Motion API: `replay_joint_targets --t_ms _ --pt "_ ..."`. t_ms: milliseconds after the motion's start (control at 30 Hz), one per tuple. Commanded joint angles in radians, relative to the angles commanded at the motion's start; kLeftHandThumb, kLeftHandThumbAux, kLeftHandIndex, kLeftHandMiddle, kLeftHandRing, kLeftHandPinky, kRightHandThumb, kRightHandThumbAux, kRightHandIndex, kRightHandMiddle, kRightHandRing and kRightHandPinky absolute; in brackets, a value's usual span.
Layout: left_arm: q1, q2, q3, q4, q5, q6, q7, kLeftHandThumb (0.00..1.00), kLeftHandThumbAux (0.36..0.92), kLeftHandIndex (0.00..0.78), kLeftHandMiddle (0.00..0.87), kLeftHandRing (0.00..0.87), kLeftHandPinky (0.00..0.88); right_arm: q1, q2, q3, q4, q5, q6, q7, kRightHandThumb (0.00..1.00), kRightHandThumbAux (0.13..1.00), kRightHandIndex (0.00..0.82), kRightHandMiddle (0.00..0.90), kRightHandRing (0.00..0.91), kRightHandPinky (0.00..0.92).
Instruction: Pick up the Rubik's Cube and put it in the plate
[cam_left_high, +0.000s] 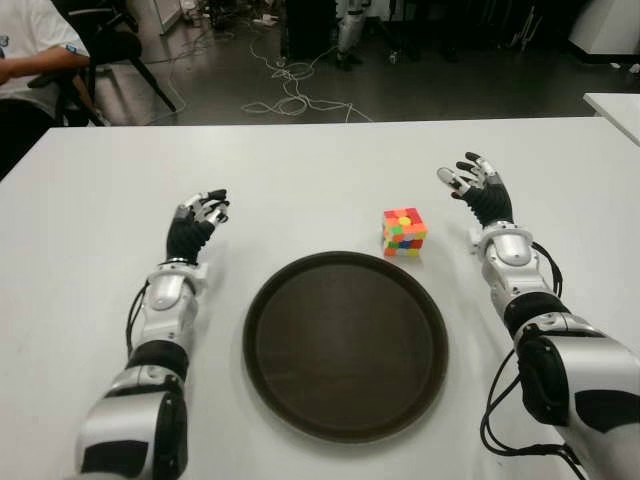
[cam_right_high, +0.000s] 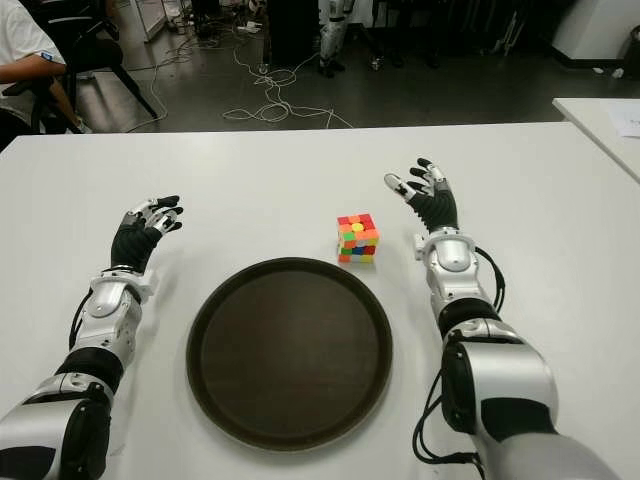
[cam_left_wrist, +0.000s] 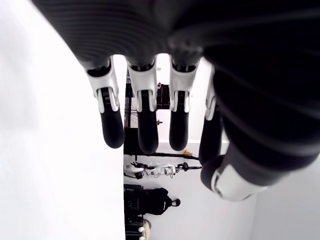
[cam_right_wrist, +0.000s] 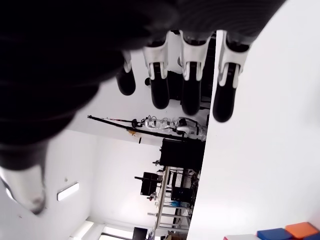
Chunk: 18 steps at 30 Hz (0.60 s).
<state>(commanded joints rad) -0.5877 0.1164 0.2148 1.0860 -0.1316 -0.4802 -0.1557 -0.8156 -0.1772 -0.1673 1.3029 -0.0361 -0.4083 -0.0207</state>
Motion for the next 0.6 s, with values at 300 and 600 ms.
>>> replay_joint_targets --t_ms 300,600 --pt "-0.004 0.001 -0.003 0.006 0.004 0.002 0.008 0.687 0.724 0.399 0.241 0.222 0.245 0.0 -0.002 0.005 0.001 -0.004 -0.006 -0.009 0.027 0.607 0.11 0.182 0.242 0.305" --pt "-0.002 -0.002 -0.002 0.004 0.002 -0.008 0.004 0.685 0.724 0.399 0.245 0.229 0.251 -0.001 -0.003 0.008 0.003 -0.009 -0.008 -0.024 0.028 0.626 0.119 0.192 0.252 0.315"
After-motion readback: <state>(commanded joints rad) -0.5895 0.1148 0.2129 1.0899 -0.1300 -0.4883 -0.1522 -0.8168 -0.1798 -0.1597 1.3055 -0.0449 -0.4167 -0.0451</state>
